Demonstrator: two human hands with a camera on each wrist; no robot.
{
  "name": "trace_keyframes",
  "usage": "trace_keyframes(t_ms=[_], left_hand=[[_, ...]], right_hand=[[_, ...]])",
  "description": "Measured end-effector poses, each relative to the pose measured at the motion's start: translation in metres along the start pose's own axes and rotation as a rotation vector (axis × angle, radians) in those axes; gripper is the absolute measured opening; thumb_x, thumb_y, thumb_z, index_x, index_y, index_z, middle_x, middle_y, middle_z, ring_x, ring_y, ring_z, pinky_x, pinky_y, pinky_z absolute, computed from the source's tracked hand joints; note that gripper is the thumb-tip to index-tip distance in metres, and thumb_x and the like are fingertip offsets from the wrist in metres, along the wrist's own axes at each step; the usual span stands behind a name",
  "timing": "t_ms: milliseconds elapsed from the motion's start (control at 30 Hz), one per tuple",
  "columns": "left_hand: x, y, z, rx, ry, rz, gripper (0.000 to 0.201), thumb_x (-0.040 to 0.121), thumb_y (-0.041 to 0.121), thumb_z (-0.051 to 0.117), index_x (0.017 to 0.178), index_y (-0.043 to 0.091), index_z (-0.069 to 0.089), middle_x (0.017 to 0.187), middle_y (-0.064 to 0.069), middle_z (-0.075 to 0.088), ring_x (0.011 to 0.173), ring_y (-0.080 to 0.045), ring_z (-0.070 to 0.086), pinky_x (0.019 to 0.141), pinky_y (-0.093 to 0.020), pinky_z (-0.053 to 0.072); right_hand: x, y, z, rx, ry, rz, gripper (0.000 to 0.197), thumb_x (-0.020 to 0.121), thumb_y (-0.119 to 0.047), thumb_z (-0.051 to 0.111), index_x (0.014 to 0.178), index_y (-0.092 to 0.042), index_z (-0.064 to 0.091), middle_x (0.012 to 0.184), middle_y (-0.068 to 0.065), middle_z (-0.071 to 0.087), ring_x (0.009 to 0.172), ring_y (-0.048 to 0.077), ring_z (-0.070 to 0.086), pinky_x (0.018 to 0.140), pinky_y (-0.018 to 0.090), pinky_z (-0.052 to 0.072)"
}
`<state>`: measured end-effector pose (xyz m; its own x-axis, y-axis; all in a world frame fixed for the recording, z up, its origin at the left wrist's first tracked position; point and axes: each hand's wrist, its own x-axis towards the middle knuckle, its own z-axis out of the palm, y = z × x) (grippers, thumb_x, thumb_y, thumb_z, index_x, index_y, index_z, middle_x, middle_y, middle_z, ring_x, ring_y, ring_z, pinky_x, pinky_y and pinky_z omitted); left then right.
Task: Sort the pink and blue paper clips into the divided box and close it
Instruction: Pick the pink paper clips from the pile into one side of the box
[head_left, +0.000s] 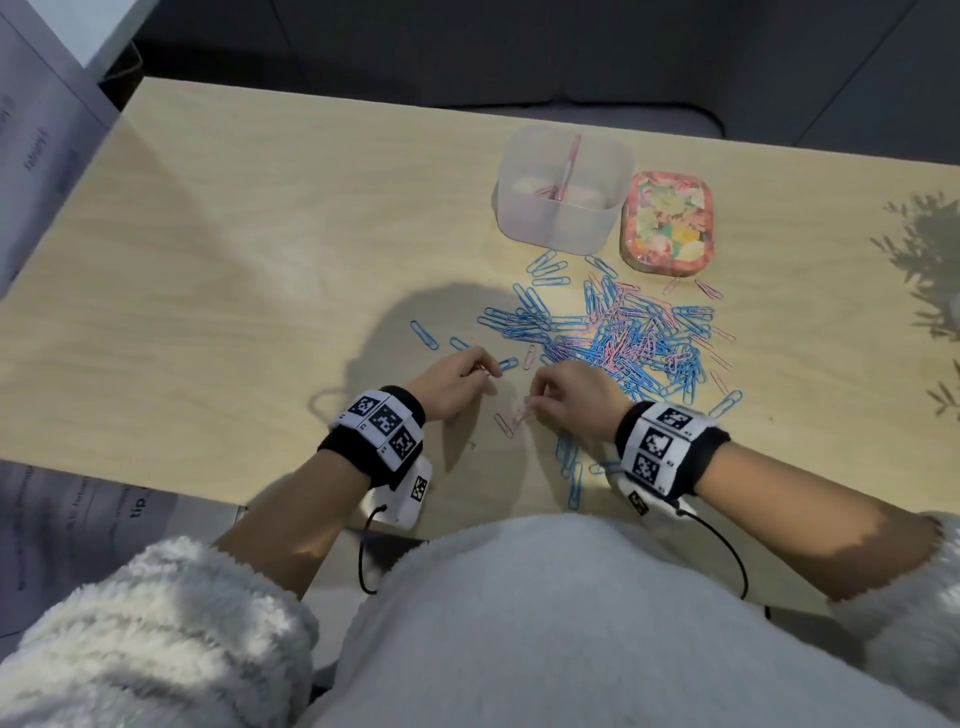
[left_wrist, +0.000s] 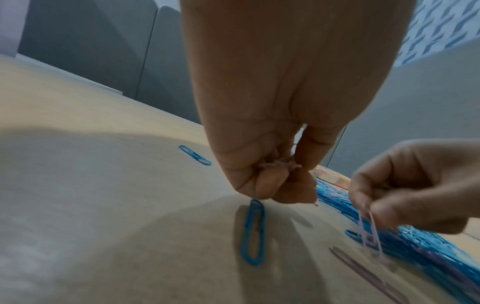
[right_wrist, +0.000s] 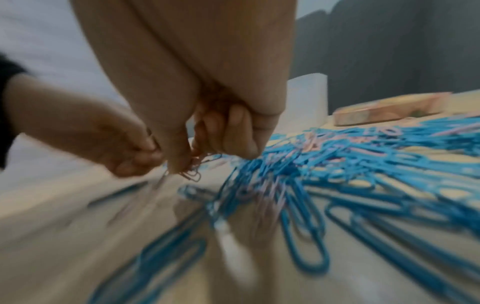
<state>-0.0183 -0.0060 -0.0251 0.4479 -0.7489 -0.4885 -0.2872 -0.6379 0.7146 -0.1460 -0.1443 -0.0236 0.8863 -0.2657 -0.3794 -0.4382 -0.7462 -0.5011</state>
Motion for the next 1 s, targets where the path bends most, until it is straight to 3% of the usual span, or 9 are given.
trace_keyframes(t_ms=[67,133,267,400,567,667,767,867,1000], left_hand=[[0.0,0.002,0.0,0.005,-0.036,0.018,0.007,0.09,0.016,0.051,0.088,0.018,0.057,0.074,-0.001,0.055,0.074,-0.018,0.05,0.067,-0.028,0.038],[-0.003,0.005,0.001,0.071,-0.094,0.074,0.008,0.085,0.023,0.063,0.088,0.017,0.058,0.065,0.005,0.047,0.063,-0.012,0.045,0.064,-0.026,0.036],[-0.002,0.01,0.006,0.393,-0.164,0.175,0.027,0.074,0.028,0.075,0.095,0.014,0.064,0.069,0.01,0.047,0.066,-0.011,0.045,0.065,-0.023,0.035],[0.002,0.015,0.008,0.519,-0.236,0.206,0.021,0.077,0.03,0.07,0.088,0.013,0.066,0.092,-0.007,0.064,0.082,-0.022,0.056,0.071,-0.027,0.042],[0.006,0.014,0.01,0.627,-0.26,0.199,0.026,0.084,0.03,0.061,0.093,0.006,0.062,0.101,-0.014,0.063,0.092,-0.031,0.059,0.083,-0.039,0.05],[0.007,0.016,0.008,0.618,-0.253,0.207,0.022,0.09,0.024,0.052,0.095,0.003,0.057,0.103,-0.015,0.06,0.094,-0.03,0.057,0.082,-0.036,0.045],[0.01,0.023,-0.004,0.497,-0.197,0.197,0.011,0.091,0.02,0.047,0.084,0.011,0.047,0.088,-0.01,0.055,0.08,-0.025,0.05,0.07,-0.029,0.035],[0.02,0.037,-0.025,0.416,-0.119,0.191,0.014,0.093,0.019,0.045,0.081,0.011,0.043,0.075,-0.003,0.047,0.073,-0.02,0.043,0.065,-0.027,0.03],[0.05,0.07,-0.061,0.396,0.057,0.236,0.016,0.095,0.018,0.044,0.096,0.005,0.052,0.085,-0.008,0.052,0.075,-0.02,0.046,0.061,-0.024,0.026]], right_hand=[[0.006,0.005,-0.019,0.135,0.041,-0.003,0.01,0.082,-0.022,0.064,0.08,-0.013,0.067,0.06,-0.01,0.048,0.057,0.005,0.048,0.062,0.026,0.034],[0.013,0.01,-0.04,0.274,0.086,-0.005,0.01,0.082,-0.017,0.067,0.079,-0.007,0.069,0.05,-0.006,0.037,0.041,0.003,0.036,0.052,0.025,0.027],[0.025,0.01,-0.083,0.542,0.149,0.04,0.01,0.081,-0.013,0.069,0.072,-0.008,0.068,0.054,0.005,0.038,0.051,0.009,0.036,0.053,0.02,0.031],[0.058,0.002,-0.122,0.564,0.246,0.06,0.023,0.082,-0.009,0.066,0.063,-0.017,0.057,0.056,0.004,0.042,0.036,0.0,0.034,0.04,0.011,0.028],[0.116,-0.014,-0.16,0.404,0.415,0.042,0.034,0.078,-0.011,0.065,0.052,-0.019,0.045,0.051,-0.01,0.05,0.045,-0.002,0.042,0.047,0.01,0.03],[0.14,-0.031,-0.167,0.176,0.45,0.028,0.024,0.078,-0.012,0.056,0.055,-0.016,0.051,0.072,0.005,0.06,0.07,0.017,0.055,0.061,0.023,0.041],[0.16,-0.04,-0.158,-0.001,0.383,0.009,0.02,0.082,-0.007,0.046,0.08,0.0,0.065,0.093,0.018,0.066,0.089,0.033,0.06,0.082,0.037,0.05],[0.173,-0.038,-0.147,-0.052,0.261,0.02,0.025,0.083,-0.002,0.048,0.102,-0.006,0.064,0.112,0.013,0.063,0.108,0.031,0.055,0.107,0.052,0.034],[0.169,-0.029,-0.147,0.058,0.237,0.015,0.043,0.086,0.0,0.046,0.128,-0.006,0.052,0.128,0.014,0.057,0.122,0.028,0.05,0.112,0.043,0.031]])
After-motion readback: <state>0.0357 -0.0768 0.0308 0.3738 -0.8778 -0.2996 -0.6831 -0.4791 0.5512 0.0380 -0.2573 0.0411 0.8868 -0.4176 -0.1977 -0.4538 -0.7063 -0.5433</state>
